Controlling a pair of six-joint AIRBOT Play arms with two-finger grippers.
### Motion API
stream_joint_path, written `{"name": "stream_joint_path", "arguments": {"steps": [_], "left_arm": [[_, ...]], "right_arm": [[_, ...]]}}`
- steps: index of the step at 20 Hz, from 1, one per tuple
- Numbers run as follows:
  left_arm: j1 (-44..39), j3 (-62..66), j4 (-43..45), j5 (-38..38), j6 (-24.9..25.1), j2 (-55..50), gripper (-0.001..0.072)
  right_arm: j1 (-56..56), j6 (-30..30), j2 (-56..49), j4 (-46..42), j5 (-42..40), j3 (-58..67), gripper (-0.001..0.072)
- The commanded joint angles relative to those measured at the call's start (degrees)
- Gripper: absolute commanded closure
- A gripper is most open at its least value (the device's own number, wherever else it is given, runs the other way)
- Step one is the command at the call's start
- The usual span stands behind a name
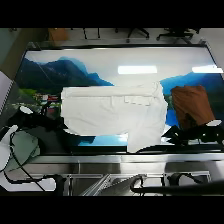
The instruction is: Fold the shirts.
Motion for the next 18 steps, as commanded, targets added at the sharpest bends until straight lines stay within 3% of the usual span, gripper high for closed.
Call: {"name": "stream_joint_path", "arguments": {"steps": [1, 3, 5, 6, 7, 10, 14, 18], "left_arm": [[-2.8, 2.4, -1.6, -0.8, 0.0, 0.2, 0.0687], [-3.6, 2.4, -1.4, -0.8, 0.0, 0.2, 0.0687], [-3.8, 2.4, -1.5, -1.5, -0.1, 0.2, 0.0687], [-3.8, 2.4, -1.4, -2.6, -0.1, 0.2, 0.0687], [-3.7, 2.4, -1.3, -3.9, -0.1, 0.2, 0.0688], [-1.6, 2.4, 1.3, -9.5, -2.8, 0.5, 0.0689], [0.2, 2.4, 15.2, -16.4, -10.6, 3.1, 0.0689], [0.2, 2.4, 16.5, -19.7, -11.0, 7.4, 0.0689]], "right_arm": [[6.2, -0.2, -1.8, -0.4, -4.5, -3.5, 0.0197], [10.2, -0.7, -3.7, 2.9, -7.5, -3.5, 0.0198], [13.0, -6.0, -5.4, 10.3, -8.9, -3.4, 0.0221], [13.5, -9.3, -5.6, 13.5, -7.8, -3.1, 0.0494], [13.3, -10.7, -5.5, 14.8, -5.7, -2.3, 0.0679], [10.4, -8.0, -2.7, 10.1, 0.8, 1.1, 0.0690], [5.7, 5.1, 6.4, -6.6, 4.9, 2.0, 0.0690], [5.1, 8.3, 12.9, -11.8, 7.2, 2.0, 0.0691]]}}
